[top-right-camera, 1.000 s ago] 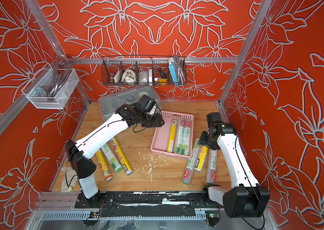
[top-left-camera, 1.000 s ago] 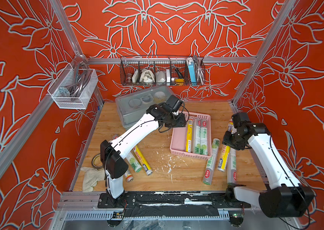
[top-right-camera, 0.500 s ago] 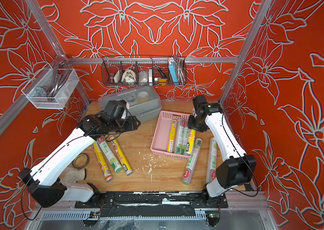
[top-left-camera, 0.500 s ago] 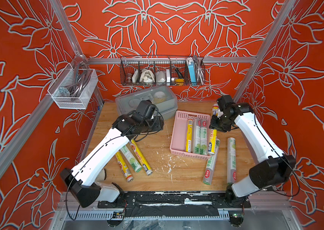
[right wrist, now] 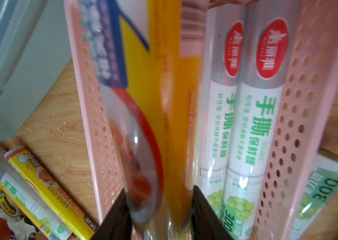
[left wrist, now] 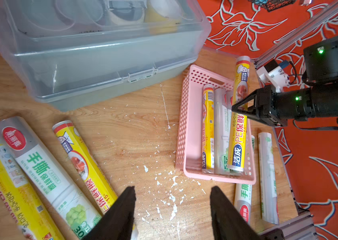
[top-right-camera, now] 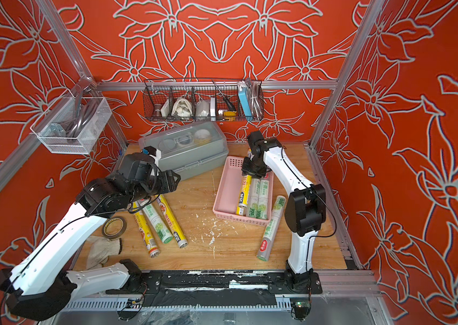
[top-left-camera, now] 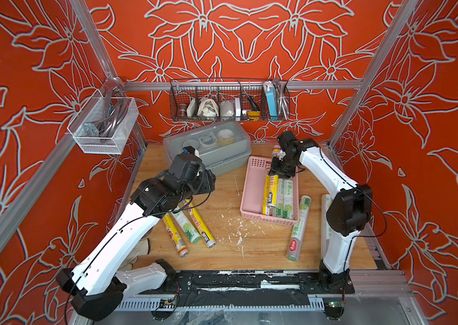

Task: Put the plastic wrap into the basket
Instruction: Place the plastic wrap in the basket.

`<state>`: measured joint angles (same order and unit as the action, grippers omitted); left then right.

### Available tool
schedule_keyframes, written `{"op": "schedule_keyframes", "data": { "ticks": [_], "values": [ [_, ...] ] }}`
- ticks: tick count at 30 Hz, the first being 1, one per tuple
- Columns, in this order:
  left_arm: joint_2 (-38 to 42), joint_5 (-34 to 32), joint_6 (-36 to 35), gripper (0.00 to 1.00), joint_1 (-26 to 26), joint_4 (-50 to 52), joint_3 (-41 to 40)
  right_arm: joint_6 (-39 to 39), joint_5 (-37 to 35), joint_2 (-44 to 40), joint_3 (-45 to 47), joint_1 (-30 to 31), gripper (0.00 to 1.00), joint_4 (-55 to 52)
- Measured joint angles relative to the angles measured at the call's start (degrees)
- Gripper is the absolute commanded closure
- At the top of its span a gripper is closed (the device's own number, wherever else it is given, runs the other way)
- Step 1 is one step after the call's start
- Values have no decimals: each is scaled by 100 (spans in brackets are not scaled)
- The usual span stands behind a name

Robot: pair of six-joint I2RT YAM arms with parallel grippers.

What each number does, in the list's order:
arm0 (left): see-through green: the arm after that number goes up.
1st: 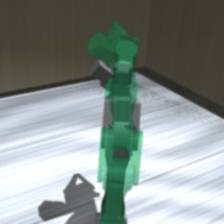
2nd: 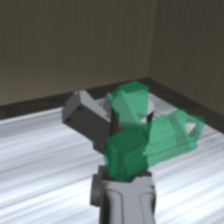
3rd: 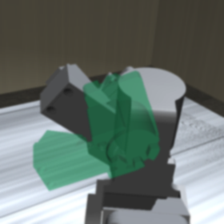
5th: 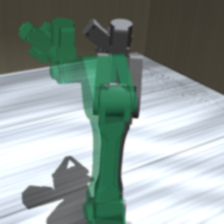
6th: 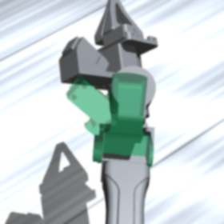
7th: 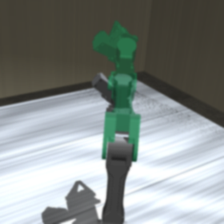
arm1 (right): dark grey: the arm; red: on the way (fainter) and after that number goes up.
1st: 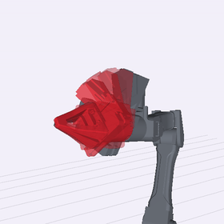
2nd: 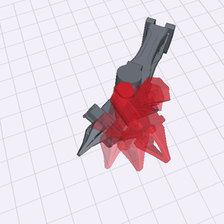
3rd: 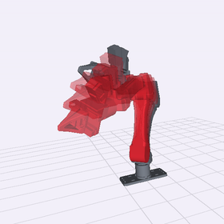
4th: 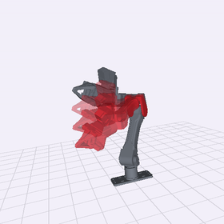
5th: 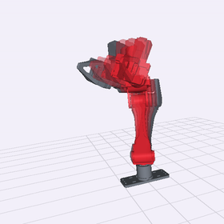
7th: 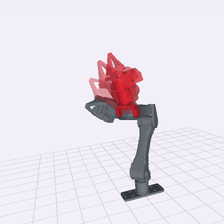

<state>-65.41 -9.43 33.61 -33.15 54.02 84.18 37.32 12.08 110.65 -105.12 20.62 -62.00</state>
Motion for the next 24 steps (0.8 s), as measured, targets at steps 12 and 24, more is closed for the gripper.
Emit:
{"op": "schedule_keyframes", "data": {
  "ticks": [12, 24],
  "values": [
    [114, -149, 4, 41, 11, 66, -149, 251, 208, 621, -120, 155, 81, 356],
    [127, -214, 4, 41, 11, 74, -289, 398, 328, 887, -70, 352, 81, 431]
  ]
}}
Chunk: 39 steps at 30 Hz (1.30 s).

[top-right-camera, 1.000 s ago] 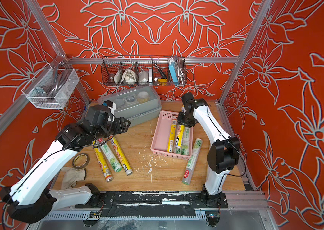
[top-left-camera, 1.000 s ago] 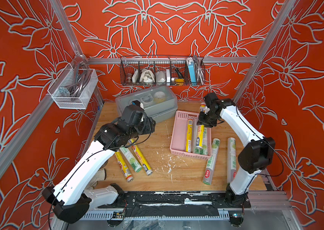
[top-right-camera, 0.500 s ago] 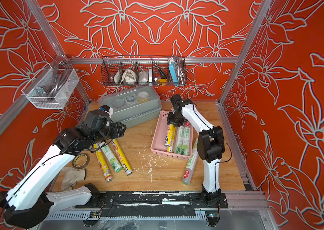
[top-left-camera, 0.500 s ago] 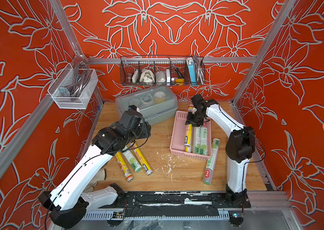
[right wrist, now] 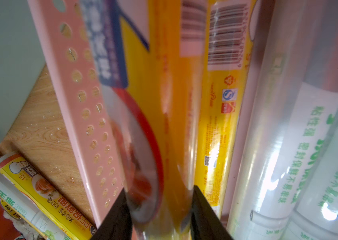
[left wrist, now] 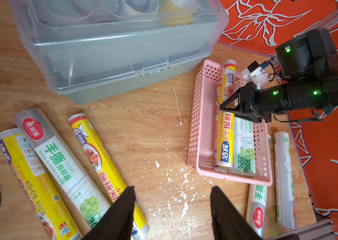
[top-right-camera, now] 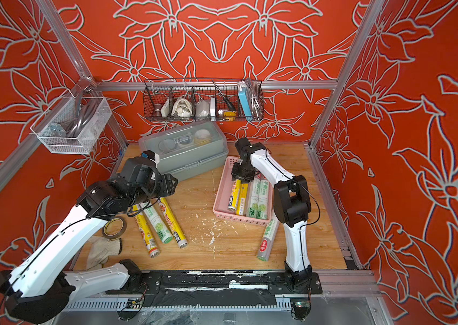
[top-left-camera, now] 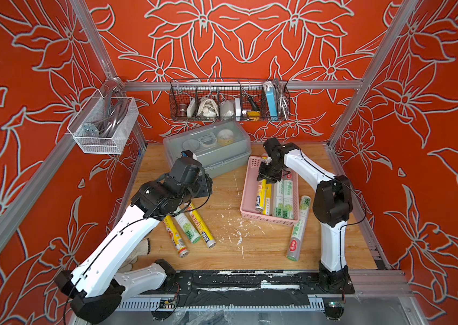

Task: Put the plastic wrap into the basket
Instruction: Place the plastic wrap in the basket.

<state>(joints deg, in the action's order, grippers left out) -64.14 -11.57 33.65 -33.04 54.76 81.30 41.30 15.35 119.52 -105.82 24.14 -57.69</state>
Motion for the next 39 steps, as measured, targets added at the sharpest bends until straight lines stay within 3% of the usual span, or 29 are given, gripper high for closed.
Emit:
{"op": "schedule_keyframes", "data": {
  "ticks": [18, 26, 30, 39],
  "values": [
    [13, 24, 68, 41, 0, 0, -74, 105, 15, 44, 391, 103, 81, 197],
    [13, 26, 92, 41, 0, 0, -74, 20, -98, 306, 367, 103, 74, 181],
    [13, 28, 92, 41, 0, 0, -76, -9, -225, 363, 363, 107, 61, 131],
    [55, 28, 90, 41, 0, -2, -188, -50, -439, 363, 210, 131, 50, -42]
  ]
}}
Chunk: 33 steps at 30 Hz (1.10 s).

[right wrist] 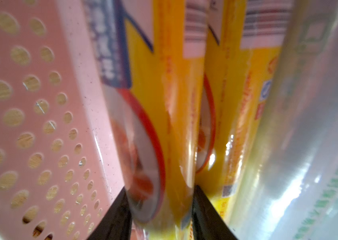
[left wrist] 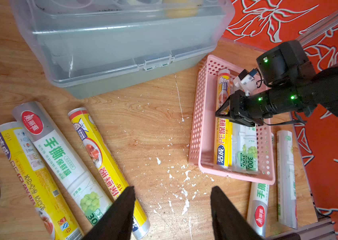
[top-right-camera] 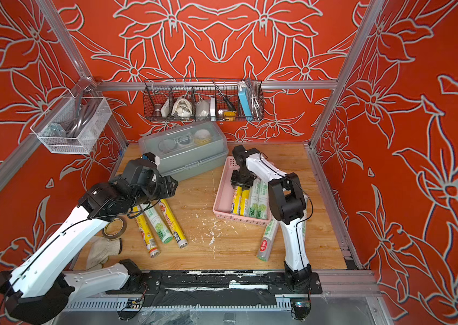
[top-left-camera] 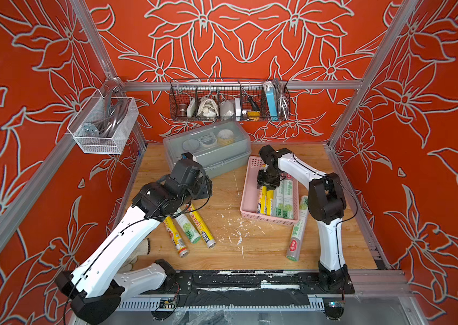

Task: Put the plastic wrap into the basket
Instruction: Place the plastic wrap in the basket, then pick up the plastic wrap from the center of the board.

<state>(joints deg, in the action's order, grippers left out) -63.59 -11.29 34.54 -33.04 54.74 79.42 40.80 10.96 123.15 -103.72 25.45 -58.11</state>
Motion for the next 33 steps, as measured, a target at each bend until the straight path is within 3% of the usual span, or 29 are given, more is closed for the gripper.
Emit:
{"op": "schedule_keyframes", "data": {
  "ticks": [4, 13, 22, 33],
  "values": [
    [11, -2, 0, 41, 0, 2, -81, -48, -92, -11, -59, 2, 45, -61],
    [61, -4, 0, 40, 0, 9, -151, -151, -212, -323, -72, 2, 46, -273],
    [197, -4, 0, 39, 0, 0, -664, -407, -251, -1541, 17, 13, 46, -293],
    [15, -136, 341, 38, 48, -94, -1384, -890, -142, -2793, 918, 24, 47, -282]
  ]
}}
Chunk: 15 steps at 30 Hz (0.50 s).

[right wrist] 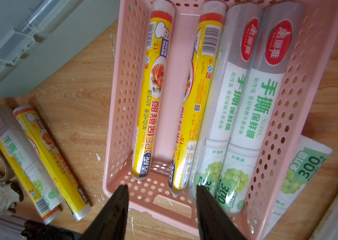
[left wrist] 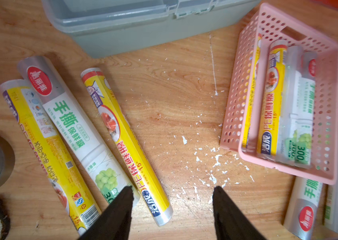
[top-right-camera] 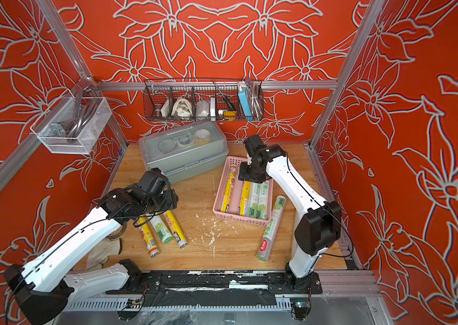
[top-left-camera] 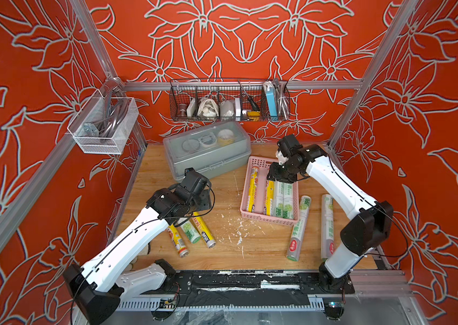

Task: Put the plastic wrap into the basket
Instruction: Pick up the plastic wrap from the center of the board.

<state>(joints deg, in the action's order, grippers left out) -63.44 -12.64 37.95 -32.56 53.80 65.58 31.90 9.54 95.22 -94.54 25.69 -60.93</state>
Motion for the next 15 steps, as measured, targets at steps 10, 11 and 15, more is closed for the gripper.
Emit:
{"op": "schedule_keyframes", "data": {
  "ticks": [10, 11, 15],
  "values": [
    [-264, -20, 459, 38, 367, -369, -811, -232, 190, -1102, 1019, 9, 48, 94],
    [-299, -15, 498, 38, 413, -424, -863, -247, 260, -1237, 1172, 11, 48, 175],
    [-470, 68, 632, 38, 660, -693, -1084, -282, 557, -1709, 1781, 13, 48, 428]
  ]
}}
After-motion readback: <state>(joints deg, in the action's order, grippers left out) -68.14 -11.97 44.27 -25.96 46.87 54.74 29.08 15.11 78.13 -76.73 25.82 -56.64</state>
